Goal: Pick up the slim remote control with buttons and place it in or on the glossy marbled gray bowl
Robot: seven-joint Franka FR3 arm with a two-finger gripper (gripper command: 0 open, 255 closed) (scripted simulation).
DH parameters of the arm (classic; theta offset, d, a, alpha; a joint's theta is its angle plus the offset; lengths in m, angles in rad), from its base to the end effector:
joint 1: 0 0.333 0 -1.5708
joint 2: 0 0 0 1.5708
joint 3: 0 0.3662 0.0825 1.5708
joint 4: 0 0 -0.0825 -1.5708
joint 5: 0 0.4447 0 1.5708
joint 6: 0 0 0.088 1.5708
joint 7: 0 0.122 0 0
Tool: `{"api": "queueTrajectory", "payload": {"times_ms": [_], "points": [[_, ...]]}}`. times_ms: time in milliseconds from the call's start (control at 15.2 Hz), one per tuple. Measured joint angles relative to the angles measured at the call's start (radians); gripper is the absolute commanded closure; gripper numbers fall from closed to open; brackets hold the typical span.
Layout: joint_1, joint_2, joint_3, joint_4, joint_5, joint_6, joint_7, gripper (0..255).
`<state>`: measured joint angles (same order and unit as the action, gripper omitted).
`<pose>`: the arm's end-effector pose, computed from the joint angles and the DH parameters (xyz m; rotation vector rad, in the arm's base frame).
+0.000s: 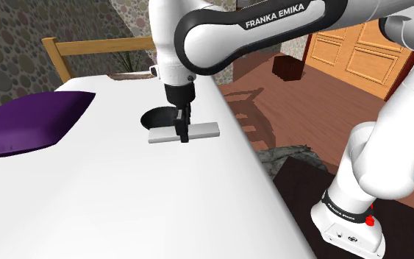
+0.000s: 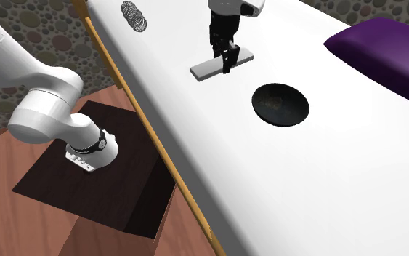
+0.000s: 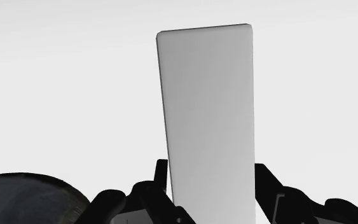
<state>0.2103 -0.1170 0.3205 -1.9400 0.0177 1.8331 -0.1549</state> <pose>0.4967 0.3014 0.5505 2.9447 1.0403 0.0123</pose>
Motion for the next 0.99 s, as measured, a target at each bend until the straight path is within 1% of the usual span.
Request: {"api": "queueTrajectory", "payload": {"times_ms": [330, 462, 594, 990], "points": [[-0.002, -0.005, -0.002, 0.064, 0.001, -0.068, -0.003, 255], [-0.005, 0.004, -0.005, 0.082, -0.002, -0.077, -0.008, 255], [-0.017, 0.055, -0.016, 0.139, -0.019, -0.086, -0.027, 255], [-0.05, 0.24, -0.05, 0.362, -0.07, -0.131, -0.089, 255]]}}
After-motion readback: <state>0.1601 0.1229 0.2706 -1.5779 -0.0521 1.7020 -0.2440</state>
